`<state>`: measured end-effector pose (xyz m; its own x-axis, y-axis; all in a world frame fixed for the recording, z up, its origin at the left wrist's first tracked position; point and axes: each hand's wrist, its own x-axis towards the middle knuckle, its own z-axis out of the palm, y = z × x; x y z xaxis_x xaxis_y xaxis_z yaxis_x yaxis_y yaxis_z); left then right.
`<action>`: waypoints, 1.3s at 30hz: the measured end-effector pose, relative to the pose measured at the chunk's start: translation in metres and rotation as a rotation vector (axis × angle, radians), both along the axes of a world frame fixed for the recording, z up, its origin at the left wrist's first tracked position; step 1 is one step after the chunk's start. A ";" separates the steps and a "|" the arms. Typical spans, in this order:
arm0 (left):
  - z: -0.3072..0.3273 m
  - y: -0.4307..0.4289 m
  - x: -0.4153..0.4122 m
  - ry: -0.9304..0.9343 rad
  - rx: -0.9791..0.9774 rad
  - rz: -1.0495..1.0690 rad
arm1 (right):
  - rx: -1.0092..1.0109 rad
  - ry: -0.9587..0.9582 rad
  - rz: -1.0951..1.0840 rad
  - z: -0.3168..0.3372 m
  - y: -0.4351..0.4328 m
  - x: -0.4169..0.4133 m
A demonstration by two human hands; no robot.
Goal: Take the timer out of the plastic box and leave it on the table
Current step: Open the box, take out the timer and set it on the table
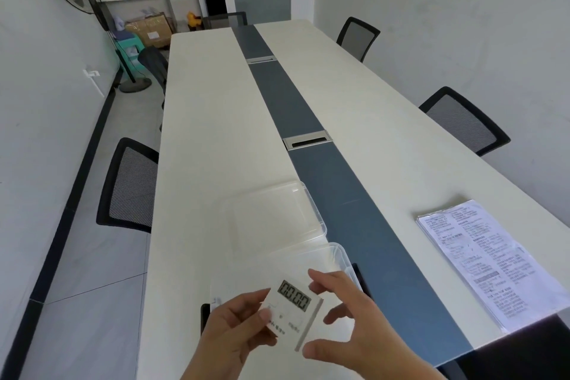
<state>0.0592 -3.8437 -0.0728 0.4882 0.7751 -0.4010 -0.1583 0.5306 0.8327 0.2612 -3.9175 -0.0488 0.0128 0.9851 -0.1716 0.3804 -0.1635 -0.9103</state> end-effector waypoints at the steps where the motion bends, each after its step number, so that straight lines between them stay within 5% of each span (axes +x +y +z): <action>1: 0.001 0.000 0.001 -0.013 -0.016 -0.033 | -0.019 0.040 0.005 0.001 0.000 0.006; 12: 0.003 0.011 0.059 -0.003 -0.035 -0.368 | -0.224 0.257 0.019 0.001 0.003 0.074; 20: 0.003 0.030 0.127 0.067 -0.110 -0.379 | -0.282 0.350 -0.002 -0.004 0.020 0.143; 25: -0.012 0.048 0.157 0.375 0.030 -0.202 | -0.209 0.483 -0.161 -0.032 0.046 0.196; 34: -0.063 0.060 0.094 1.312 0.774 0.205 | -0.175 0.166 -0.416 -0.114 0.140 0.258; 39: -0.085 0.047 0.067 1.617 0.495 0.036 | -0.179 -0.074 -0.473 -0.153 0.184 0.248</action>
